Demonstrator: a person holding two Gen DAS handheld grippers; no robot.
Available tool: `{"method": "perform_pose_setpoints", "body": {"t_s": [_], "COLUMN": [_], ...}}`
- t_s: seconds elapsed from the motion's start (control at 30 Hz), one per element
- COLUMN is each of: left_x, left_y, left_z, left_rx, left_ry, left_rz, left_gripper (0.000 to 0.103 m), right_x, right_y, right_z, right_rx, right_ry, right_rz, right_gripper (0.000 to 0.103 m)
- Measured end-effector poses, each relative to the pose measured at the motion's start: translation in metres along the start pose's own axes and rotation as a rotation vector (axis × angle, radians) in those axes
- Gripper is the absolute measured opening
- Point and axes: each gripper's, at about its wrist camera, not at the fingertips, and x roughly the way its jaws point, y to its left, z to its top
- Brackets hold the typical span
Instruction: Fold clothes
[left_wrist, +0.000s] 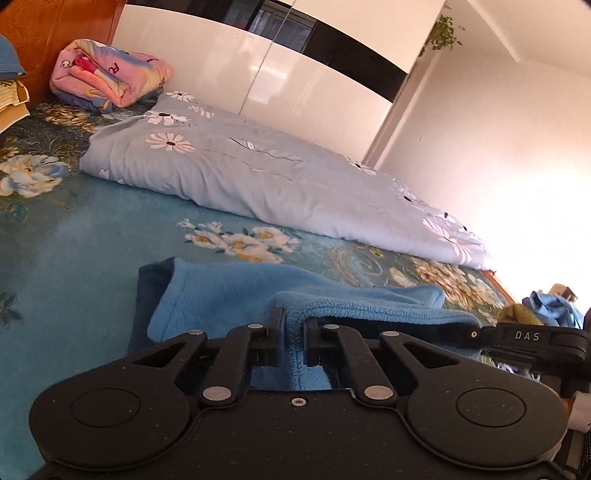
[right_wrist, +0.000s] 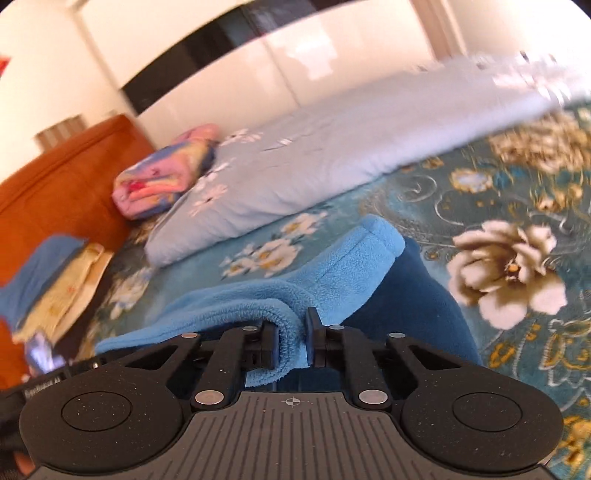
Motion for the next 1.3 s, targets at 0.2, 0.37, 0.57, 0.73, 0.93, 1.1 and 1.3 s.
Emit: {"method": "perform_pose_setpoints", "body": {"t_s": [0.2, 0.37, 0.57, 0.73, 0.93, 1.1, 1.3], "left_x": [0.006, 0.002, -0.02, -0.05, -0.037, -0.015, 0.01], "left_y": [0.017, 0.017, 0.023, 0.033, 0.066, 0.074, 0.064], "left_z": [-0.065, -0.072, -0.068, -0.059, -0.041, -0.037, -0.03], "left_rx": [0.039, 0.075, 0.049, 0.066, -0.054, -0.156, -0.126], "left_ry": [0.148, 0.148, 0.1, 0.033, -0.003, 0.013, 0.013], "left_rz": [0.092, 0.072, -0.028, -0.081, 0.045, 0.058, 0.068], "left_gripper": [0.006, 0.009, 0.033, 0.059, 0.075, 0.075, 0.076], "right_x": [0.022, 0.031, 0.003, -0.019, -0.021, -0.013, 0.005], "right_y": [-0.006, -0.018, -0.008, -0.021, -0.07, -0.089, -0.101], "right_z": [-0.079, -0.097, -0.091, -0.083, -0.071, -0.068, -0.057], "right_rx": [-0.096, -0.039, -0.05, -0.027, 0.184, 0.288, 0.332], "right_ry": [0.171, 0.193, 0.136, 0.056, -0.039, -0.073, -0.089], "right_rz": [-0.108, -0.111, -0.071, -0.096, -0.198, -0.186, -0.208], "right_gripper": [0.01, 0.012, 0.022, 0.044, 0.069, 0.071, 0.088]}}
